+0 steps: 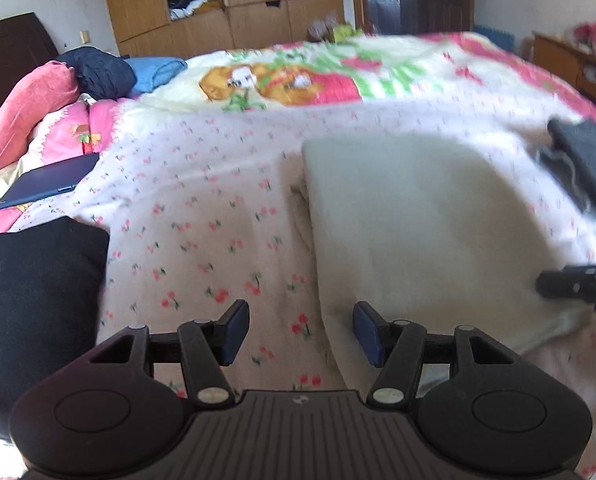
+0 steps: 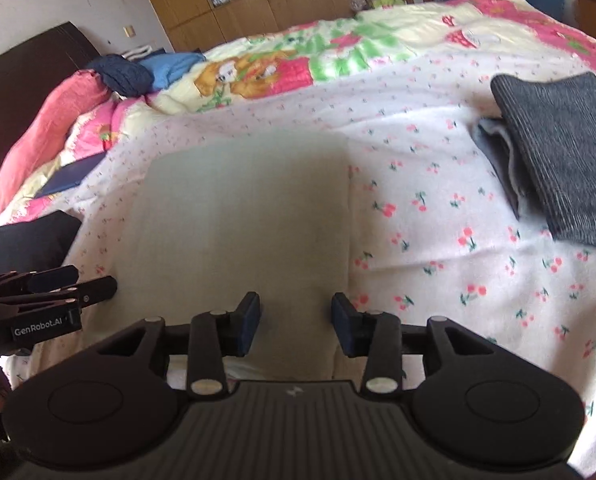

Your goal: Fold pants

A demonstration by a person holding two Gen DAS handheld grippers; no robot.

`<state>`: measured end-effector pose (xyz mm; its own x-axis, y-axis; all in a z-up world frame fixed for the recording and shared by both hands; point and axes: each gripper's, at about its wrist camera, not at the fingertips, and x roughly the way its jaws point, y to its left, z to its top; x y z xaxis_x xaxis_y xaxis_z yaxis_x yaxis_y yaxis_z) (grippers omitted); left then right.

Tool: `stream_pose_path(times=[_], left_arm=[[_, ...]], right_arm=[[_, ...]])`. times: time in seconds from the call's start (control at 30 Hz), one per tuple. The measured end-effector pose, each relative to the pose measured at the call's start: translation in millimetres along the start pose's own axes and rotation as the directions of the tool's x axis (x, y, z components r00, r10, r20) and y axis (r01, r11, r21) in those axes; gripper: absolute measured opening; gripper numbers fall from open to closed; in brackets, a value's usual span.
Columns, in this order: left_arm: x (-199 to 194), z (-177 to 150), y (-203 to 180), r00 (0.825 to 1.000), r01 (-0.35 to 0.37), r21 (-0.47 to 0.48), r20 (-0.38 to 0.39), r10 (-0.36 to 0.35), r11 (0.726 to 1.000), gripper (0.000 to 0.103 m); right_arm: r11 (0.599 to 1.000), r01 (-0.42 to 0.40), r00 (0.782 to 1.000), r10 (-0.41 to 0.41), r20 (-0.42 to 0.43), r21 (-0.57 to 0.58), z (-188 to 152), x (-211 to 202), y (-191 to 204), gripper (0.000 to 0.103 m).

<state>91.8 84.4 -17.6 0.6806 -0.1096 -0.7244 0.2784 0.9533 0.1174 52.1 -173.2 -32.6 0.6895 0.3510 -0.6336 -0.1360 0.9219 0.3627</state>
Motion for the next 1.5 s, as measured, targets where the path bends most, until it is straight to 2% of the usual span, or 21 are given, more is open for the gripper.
stream_pose_path(times=[0.2, 0.37, 0.5, 0.8, 0.83, 0.9, 1.2, 1.4, 1.5], left_arm=[[-22.8, -10.8, -11.5, 1.000, 0.018, 0.001, 0.021, -0.018, 1.000, 0.071], [-32.9, -25.8, -27.1, 0.999, 0.049, 0.003, -0.017, -0.049, 0.999, 0.071], [-45.0, -41.7, -38.7, 0.997, 0.073, -0.005, -0.021, -0.073, 0.997, 0.071], [-58.5, -58.5, -49.3, 0.999, 0.053, -0.017, -0.011, -0.054, 0.998, 0.072], [-59.6, -59.2, -49.3, 0.999, 0.049, -0.016, -0.006, -0.050, 0.999, 0.073], [-62.1, -61.0, -48.6, 0.999, 0.037, -0.019, 0.004, -0.037, 0.999, 0.081], [-73.9, -68.1, -49.2, 0.998, -0.001, -0.029, 0.060, 0.003, 1.000, 0.095], [-77.5, -71.7, -52.7, 0.998, -0.017, -0.034, 0.058, 0.019, 0.999, 0.103], [-78.1, -73.1, -55.5, 0.998, -0.029, -0.021, 0.061, 0.030, 0.999, 0.103]], right_arm=[[1.000, -0.028, 0.998, 0.028, 0.057, -0.004, -11.9, -27.0, 5.5, 0.042], [1.000, -0.012, 1.000, 0.012, 0.023, 0.004, -22.8, -28.8, 9.3, 0.043], [0.999, -0.048, 0.998, 0.047, 0.040, 0.022, -37.0, -47.6, 10.5, 0.043], [0.998, -0.057, 0.997, 0.056, 0.061, 0.012, -66.1, -67.4, 19.6, 0.043], [0.998, -0.060, 0.996, 0.059, 0.065, 0.014, -67.4, -68.4, 20.1, 0.043], [0.998, -0.059, 0.996, 0.058, 0.075, 0.010, -70.9, -71.1, 22.3, 0.043], [0.999, -0.048, 0.994, 0.050, 0.102, -0.021, -82.8, -78.5, 34.2, 0.043], [0.999, -0.042, 0.992, 0.044, 0.118, -0.011, -85.3, -80.2, 31.4, 0.043], [0.999, -0.040, 0.992, 0.040, 0.118, -0.002, -86.6, -80.0, 29.2, 0.043]])
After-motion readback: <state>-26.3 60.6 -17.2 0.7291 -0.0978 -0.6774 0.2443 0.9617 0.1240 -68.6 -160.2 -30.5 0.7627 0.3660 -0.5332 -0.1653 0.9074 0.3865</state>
